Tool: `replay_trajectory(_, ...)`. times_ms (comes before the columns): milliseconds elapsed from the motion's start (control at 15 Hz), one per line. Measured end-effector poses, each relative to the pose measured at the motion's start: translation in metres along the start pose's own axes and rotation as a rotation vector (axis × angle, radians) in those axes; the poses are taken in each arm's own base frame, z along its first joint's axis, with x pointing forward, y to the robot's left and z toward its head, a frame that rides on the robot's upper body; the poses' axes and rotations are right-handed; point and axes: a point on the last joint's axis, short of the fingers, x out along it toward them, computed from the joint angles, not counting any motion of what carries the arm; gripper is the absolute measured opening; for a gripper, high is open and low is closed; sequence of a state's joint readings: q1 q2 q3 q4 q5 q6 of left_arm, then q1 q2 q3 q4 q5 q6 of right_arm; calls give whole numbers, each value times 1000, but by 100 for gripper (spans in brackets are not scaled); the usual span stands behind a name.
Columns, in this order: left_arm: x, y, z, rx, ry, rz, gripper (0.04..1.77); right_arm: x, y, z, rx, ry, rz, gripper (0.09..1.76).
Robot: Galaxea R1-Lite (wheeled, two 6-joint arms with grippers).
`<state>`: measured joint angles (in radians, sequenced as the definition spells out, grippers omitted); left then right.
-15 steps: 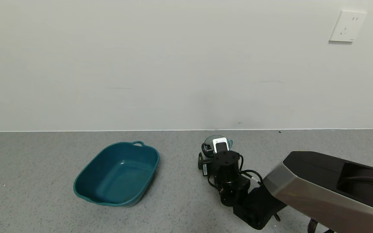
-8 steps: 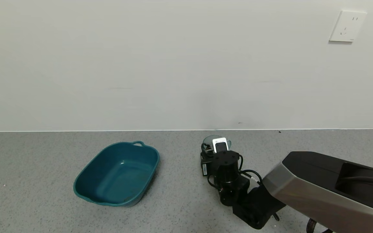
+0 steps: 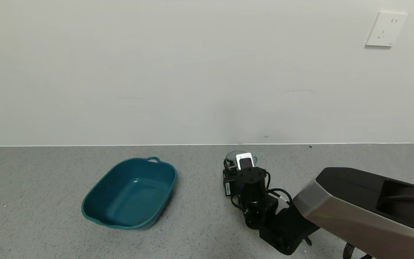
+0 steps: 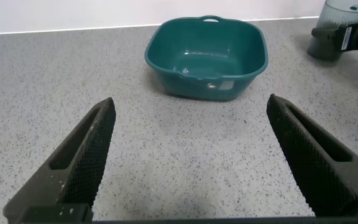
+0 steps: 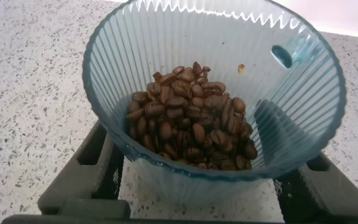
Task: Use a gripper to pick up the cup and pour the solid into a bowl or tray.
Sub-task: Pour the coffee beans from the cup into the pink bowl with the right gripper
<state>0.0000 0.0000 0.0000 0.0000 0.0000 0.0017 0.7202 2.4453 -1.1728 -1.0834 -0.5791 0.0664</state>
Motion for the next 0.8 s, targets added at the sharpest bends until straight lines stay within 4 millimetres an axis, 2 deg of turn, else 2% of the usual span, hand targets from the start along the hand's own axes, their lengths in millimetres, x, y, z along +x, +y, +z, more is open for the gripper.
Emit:
replay_trajectory(400, 0, 0, 0, 0, 0, 0, 175, -10, -6, 26, -14, 6, 18, 136)
replay_trajectory(800, 0, 0, 0, 0, 0, 0, 175, -34, -32, 83, -25, 35, 93, 136)
